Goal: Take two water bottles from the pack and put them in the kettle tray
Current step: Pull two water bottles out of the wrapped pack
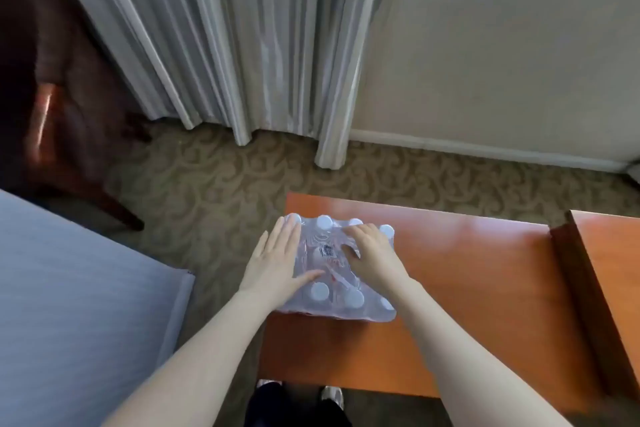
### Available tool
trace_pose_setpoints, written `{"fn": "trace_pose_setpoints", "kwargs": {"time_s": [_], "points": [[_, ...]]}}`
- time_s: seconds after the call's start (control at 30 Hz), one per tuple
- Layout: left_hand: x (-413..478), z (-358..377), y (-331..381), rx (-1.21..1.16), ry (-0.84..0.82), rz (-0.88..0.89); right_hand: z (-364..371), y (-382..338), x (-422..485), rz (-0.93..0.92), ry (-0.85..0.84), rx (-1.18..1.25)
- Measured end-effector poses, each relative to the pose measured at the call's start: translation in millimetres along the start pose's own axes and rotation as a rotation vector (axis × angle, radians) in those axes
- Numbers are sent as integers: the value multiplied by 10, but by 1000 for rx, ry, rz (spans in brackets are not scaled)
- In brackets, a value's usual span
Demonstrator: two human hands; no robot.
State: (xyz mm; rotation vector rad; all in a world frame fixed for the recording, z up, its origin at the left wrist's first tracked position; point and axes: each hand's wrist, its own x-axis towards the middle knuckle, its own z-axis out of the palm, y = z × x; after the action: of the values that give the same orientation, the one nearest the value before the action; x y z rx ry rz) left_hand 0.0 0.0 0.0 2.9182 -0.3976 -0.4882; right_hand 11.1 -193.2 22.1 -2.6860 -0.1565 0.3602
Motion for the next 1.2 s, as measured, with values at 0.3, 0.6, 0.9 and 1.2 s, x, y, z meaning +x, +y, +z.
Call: {"fn": "trace_pose_setpoints", "kwargs": {"time_s": [0.3, 0.6, 0.9, 1.2], "points": [[-34, 371, 34, 41, 6, 12, 238, -90, -47, -85, 63, -8], [-48, 365, 28, -18, 24, 36, -244, 527, -884, -5, 211, 119], [-46, 381, 31, -11, 34, 43, 325, 700, -1308, -9, 328, 14], [-25, 459, 16, -54, 47, 37, 57, -156, -371, -75, 389, -91]]}}
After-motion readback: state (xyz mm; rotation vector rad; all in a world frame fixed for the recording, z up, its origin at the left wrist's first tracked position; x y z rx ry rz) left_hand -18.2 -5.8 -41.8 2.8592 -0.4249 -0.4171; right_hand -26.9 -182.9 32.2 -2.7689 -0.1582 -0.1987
